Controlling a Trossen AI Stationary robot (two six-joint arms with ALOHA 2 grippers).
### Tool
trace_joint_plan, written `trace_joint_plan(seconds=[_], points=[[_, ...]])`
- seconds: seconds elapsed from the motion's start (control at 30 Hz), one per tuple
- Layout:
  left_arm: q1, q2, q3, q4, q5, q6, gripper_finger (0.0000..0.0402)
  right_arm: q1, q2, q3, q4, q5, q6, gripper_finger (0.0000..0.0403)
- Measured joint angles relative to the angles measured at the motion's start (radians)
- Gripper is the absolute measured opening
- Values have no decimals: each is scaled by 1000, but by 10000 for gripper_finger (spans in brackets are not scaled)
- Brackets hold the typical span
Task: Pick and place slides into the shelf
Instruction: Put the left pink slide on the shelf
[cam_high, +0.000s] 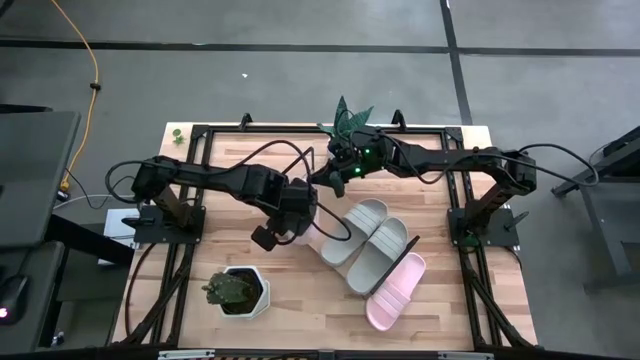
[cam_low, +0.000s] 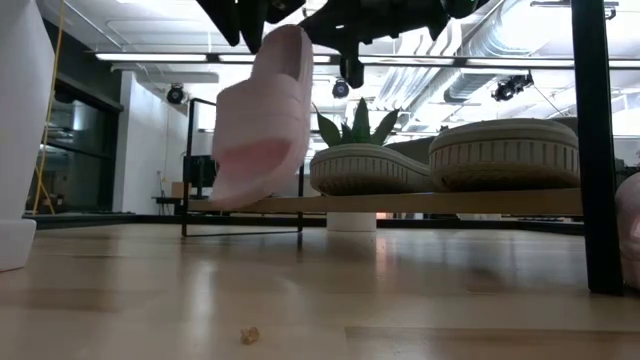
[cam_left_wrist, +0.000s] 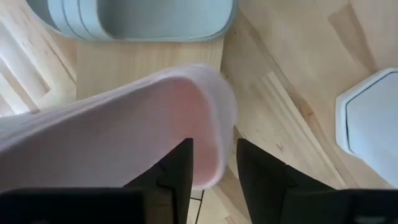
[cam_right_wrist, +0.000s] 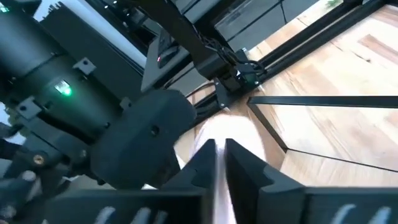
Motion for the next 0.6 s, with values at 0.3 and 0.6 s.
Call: trace_joint_plan(seconds=[0.3,0.6], points=[[0,-68,1,-10,-21,-89,101,-12,0,0,-19,18,-8,7],[0,-123,1,-11,-48,-176,101,-25,-1,0,-66,-82,-11,12]])
